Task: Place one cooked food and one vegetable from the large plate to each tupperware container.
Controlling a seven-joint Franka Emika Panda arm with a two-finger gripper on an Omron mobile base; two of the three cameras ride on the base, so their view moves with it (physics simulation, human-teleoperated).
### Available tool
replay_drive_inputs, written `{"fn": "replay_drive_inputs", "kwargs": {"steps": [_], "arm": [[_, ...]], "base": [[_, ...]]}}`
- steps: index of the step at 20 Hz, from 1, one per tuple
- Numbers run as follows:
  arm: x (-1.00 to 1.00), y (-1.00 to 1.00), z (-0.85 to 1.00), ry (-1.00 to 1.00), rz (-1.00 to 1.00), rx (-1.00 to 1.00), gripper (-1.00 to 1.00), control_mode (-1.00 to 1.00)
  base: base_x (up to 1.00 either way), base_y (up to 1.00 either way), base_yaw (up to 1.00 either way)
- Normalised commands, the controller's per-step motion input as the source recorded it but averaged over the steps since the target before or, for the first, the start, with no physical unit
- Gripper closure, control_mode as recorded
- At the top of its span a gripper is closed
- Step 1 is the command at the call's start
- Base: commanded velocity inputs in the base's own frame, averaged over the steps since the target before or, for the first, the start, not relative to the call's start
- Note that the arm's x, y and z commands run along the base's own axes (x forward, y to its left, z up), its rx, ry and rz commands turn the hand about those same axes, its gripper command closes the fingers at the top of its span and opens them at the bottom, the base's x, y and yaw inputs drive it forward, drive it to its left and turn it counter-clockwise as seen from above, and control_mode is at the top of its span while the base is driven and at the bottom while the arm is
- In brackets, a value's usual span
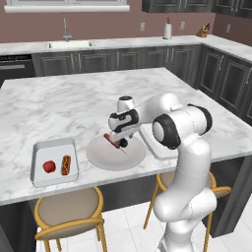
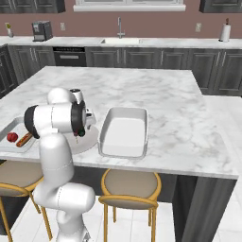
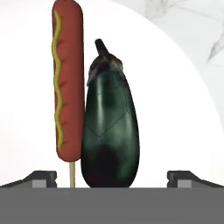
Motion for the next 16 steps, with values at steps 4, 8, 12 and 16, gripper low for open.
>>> {"fn": "replay_drive_inputs", "kwargs": {"steps": [4,8,12,16], "arm": [[0.0,0.04,-0.34,0.0,0.02,0.0,-1.0,-1.0],[0.0,0.0,-0.33,0.0,0.0,0.0,-1.0,-1.0],[0.0,0.0,-0.15,0.0,0.0,0.0,-1.0,-1.0],[0.0,0.0,-0.04,0.0,0.0,0.0,1.0,-1.0]], "base": [[0.0,0.0,0.0],[0.0,0.0,0.0],[0.0,0.0,0.0],[0.0,0.0,0.0]]}}
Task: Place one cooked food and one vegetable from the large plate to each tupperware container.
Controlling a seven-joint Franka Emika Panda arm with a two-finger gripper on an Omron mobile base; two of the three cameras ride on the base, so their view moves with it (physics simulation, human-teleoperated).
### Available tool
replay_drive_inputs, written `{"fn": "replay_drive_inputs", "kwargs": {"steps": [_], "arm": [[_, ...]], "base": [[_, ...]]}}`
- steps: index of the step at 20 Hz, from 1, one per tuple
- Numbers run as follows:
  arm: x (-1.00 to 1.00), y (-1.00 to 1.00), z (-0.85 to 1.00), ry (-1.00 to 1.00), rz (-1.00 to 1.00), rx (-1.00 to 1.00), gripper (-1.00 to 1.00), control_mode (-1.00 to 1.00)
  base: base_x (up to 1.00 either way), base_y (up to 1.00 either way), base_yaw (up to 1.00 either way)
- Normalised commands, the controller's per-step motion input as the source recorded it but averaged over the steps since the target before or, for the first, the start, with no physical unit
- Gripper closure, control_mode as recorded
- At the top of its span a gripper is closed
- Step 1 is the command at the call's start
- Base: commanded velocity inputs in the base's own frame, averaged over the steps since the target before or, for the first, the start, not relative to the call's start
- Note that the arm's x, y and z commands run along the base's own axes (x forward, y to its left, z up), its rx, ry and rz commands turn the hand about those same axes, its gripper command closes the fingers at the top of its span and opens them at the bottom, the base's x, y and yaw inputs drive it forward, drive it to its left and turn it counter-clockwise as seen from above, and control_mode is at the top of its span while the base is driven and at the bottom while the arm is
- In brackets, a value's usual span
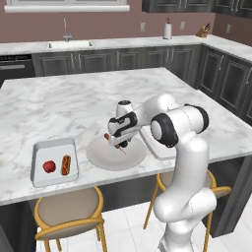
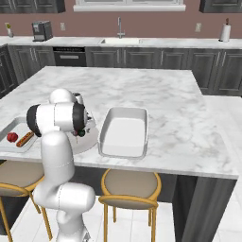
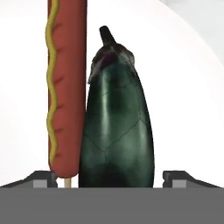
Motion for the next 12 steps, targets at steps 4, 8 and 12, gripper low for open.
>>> {"fn": "replay_drive_inputs", "kwargs": {"steps": [4,8,12], "arm": [[0.0,-0.1,0.0,0.0,0.0,0.0,1.0,-1.0],[0.0,-0.16,0.0,0.03,0.0,0.0,1.0,-1.0],[-0.08,-0.06,0.4,0.03,-0.01,0.0,1.0,-1.0]], "base": [[0.0,0.0,0.0],[0.0,0.0,0.0],[0.0,0.0,0.0]]}}
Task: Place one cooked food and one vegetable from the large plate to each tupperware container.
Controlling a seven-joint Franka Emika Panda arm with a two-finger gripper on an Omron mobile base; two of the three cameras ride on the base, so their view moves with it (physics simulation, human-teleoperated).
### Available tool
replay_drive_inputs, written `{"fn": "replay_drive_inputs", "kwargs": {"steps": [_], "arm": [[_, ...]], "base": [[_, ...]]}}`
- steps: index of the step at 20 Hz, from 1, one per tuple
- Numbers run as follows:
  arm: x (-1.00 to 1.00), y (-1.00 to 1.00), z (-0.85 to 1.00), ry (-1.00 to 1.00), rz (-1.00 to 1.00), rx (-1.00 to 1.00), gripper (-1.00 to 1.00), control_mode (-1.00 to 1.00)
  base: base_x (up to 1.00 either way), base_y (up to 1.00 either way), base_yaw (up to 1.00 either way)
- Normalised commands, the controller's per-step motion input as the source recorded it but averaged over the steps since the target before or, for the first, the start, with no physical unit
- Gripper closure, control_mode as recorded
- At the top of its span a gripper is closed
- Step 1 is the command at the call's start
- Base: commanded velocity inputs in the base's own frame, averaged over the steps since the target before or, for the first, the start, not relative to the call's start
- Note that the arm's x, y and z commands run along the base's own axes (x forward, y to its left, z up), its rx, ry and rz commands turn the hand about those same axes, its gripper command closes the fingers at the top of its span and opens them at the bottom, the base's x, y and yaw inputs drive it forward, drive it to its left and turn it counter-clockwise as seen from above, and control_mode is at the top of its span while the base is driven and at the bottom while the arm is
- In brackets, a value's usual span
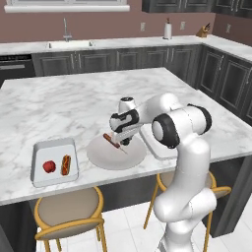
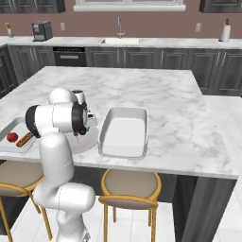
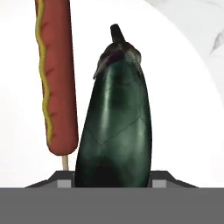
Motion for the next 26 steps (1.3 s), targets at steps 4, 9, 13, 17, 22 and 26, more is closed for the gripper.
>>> {"fn": "replay_drive_inputs", "kwargs": {"steps": [4,9,13,17,22,26], "arm": [[-0.29,-0.01,0.98,0.0,-0.04,0.0,1.0,-1.0],[-0.79,-0.71,0.79,-0.05,-0.14,0.0,1.0,-1.0],[-0.47,-1.0,0.88,-0.01,-0.23,0.0,1.0,-1.0],[-0.44,-1.0,0.39,0.0,-0.25,0.03,1.0,-1.0],[-0.13,-1.0,-0.15,-0.03,-0.17,0.0,1.0,-1.0],[0.03,-0.95,-0.26,0.01,-0.05,0.0,1.0,-1.0]], "base": [[0.0,0.0,0.0],[0.0,0.0,0.0],[0.0,0.0,0.0],[0.0,0.0,0.0],[0.0,0.0,0.0],[0.0,0.0,0.0]]}}
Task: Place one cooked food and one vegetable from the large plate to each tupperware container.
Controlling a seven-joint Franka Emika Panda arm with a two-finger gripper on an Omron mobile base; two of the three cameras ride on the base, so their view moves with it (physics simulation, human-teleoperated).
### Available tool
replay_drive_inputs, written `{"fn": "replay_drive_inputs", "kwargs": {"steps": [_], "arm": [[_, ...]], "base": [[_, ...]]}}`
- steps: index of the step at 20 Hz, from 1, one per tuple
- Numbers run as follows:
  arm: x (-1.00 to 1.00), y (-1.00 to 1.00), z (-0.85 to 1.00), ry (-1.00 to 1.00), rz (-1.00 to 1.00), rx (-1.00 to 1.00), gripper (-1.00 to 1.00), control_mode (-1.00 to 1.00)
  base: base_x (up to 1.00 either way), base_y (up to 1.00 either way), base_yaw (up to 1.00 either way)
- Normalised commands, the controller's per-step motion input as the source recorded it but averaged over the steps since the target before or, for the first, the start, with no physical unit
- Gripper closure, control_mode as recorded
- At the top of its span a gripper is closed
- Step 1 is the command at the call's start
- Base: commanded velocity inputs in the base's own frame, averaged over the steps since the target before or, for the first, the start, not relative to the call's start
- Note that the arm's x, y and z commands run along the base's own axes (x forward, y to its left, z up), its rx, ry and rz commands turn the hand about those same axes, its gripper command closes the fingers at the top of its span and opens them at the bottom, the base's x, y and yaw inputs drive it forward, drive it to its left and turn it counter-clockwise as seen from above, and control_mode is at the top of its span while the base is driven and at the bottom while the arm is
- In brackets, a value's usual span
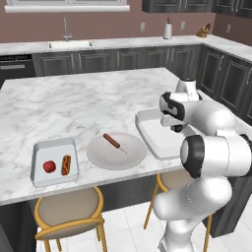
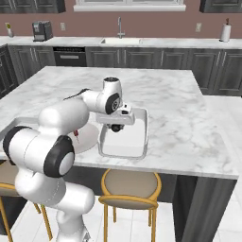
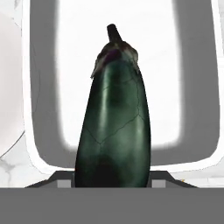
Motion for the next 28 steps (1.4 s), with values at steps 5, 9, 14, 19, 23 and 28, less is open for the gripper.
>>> {"fn": "replay_drive_inputs", "kwargs": {"steps": [5,9,14,19,23,28], "arm": [[0.06,-0.52,-0.46,0.02,0.0,-0.09,1.0,-1.0],[0.21,0.0,-0.26,0.0,0.04,-0.02,1.0,-1.0],[0.46,0.0,-0.32,0.0,0.07,-0.05,1.0,-1.0],[0.45,-0.06,-0.14,0.0,0.05,0.0,1.0,-1.0],[0.24,-0.33,-0.21,0.0,0.03,0.0,1.0,-1.0],[0.1,-0.06,-0.25,0.01,0.01,0.0,1.0,-1.0]], "base": [[0.0,0.0,0.0],[0.0,0.0,0.0],[0.0,0.0,0.0],[0.0,0.0,0.0],[0.0,0.0,0.0],[0.0,0.0,0.0]]}}
